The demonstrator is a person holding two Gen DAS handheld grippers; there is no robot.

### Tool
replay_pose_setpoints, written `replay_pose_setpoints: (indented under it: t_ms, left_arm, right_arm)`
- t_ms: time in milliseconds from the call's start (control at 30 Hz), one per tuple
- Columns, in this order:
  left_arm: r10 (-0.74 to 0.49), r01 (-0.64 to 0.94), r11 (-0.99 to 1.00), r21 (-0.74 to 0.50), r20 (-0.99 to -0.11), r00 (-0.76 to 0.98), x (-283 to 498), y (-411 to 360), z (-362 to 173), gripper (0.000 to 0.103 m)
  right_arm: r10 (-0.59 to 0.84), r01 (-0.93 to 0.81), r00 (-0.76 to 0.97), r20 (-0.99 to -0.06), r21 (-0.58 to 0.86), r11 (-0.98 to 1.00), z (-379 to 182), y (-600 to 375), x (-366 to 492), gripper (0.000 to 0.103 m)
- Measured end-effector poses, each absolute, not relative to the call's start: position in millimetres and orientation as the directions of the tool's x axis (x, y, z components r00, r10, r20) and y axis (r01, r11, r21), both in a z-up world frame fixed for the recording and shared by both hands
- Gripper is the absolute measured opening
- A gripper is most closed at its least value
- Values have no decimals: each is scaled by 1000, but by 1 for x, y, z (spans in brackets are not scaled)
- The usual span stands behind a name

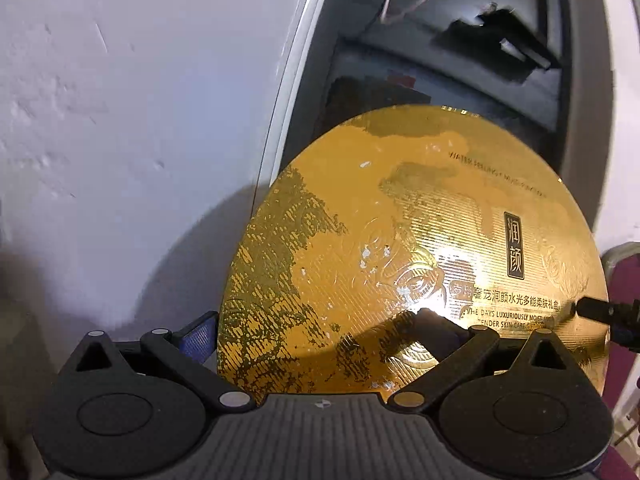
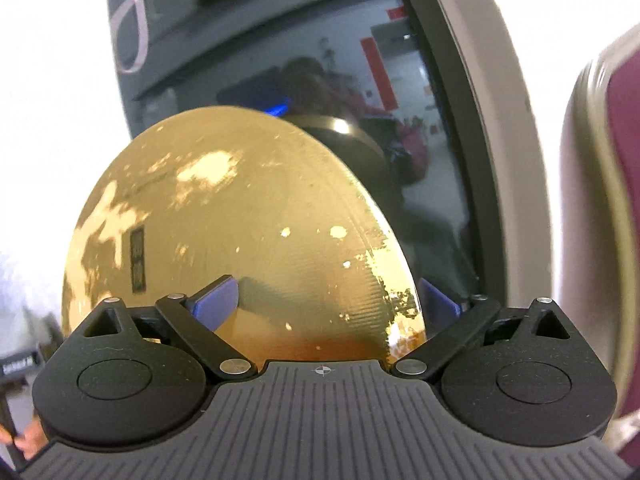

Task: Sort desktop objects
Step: 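Lift the gold lid off its resting spot with the right gripper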

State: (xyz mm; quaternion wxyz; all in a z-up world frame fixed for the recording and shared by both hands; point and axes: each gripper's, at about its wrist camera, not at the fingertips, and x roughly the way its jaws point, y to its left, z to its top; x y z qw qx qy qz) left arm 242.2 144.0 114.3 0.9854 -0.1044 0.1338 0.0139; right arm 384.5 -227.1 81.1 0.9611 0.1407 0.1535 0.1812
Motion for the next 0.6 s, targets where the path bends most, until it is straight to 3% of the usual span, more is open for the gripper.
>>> replay_pose_setpoints:
  t_ms: [167, 300, 600]
  left_arm:
    - [-1, -75, 974, -215, -332, 943, 179, 134, 117, 101]
    - [25, -134, 963, -233, -417, 908, 136, 120, 90, 101]
    - [60, -228, 948, -220, -582, 811, 42, 69, 41, 101]
  right_arm:
    - [387, -300, 867, -316, 290, 909, 104, -239, 302, 97]
    - [376, -293, 849, -371, 261, 920, 106, -249, 233, 97]
    - [331, -238, 800, -500, 242, 941, 68, -275, 126, 95]
